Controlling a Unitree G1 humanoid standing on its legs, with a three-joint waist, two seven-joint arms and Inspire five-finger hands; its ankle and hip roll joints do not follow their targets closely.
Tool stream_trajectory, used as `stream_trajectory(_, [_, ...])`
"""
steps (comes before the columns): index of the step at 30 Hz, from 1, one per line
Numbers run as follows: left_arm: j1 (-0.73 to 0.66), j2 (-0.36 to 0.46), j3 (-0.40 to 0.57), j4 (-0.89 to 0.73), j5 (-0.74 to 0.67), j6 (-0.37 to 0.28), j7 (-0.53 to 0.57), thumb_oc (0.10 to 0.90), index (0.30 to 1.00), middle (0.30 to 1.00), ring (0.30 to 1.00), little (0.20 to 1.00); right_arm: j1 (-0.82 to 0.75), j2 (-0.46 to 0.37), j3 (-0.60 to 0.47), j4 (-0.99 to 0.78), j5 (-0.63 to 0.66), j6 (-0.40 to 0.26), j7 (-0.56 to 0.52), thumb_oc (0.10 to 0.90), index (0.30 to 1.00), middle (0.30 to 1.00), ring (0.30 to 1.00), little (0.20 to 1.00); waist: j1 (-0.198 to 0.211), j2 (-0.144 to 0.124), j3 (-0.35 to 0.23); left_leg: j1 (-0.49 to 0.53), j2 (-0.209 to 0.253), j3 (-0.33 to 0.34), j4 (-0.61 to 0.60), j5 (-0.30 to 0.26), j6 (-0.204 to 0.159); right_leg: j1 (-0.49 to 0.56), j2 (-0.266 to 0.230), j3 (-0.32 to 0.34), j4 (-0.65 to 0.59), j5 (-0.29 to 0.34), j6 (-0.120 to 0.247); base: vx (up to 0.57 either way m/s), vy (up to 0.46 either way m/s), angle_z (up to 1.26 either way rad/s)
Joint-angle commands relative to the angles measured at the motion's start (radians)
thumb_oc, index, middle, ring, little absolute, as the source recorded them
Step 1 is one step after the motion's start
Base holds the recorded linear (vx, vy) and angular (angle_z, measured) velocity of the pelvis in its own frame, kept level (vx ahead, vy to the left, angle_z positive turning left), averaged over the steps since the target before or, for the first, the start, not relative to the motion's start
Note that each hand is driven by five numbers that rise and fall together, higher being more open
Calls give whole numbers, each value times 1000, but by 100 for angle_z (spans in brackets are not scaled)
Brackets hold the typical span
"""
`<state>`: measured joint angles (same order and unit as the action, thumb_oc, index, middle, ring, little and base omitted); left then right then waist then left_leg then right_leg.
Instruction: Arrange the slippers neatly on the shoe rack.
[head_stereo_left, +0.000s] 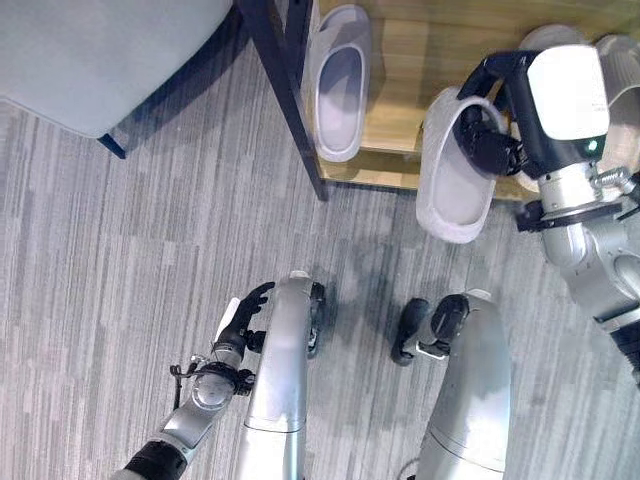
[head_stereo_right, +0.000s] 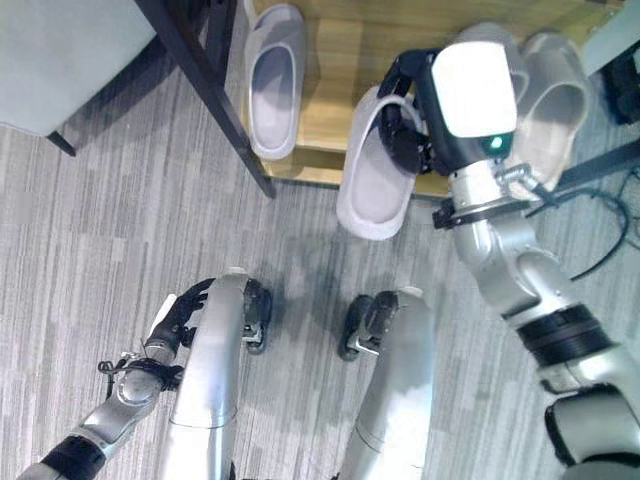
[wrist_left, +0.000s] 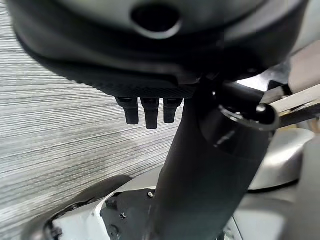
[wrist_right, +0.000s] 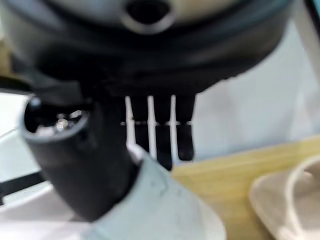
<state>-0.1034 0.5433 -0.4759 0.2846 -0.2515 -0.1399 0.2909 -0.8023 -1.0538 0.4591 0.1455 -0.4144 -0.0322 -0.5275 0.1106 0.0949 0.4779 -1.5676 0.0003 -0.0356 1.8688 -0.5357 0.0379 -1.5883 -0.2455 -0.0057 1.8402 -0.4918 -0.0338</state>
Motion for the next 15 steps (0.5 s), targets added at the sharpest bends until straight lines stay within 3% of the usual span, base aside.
stream_trajectory(1, [-100, -4, 34, -73, -43, -77, 70, 800, 900, 900, 900, 900, -219, -41, -32, -111, -11, -23, -99, 400, 300, 300, 300, 300, 15, -42, 42, -2, -1, -24, 101, -183, 11, 18, -10, 32, 131, -166, 5, 119, 29, -5])
stream_trajectory(15, [-51, 56, -56, -138, -110, -112, 86, 800, 900, 900, 900, 900, -397, -57, 177, 104, 26, 22, -137, 400, 300, 300, 300, 300, 58, -27, 42, -2, 13, -43, 325, -326, 4, 18, -25, 78, 359, -246, -13, 32, 18, -4])
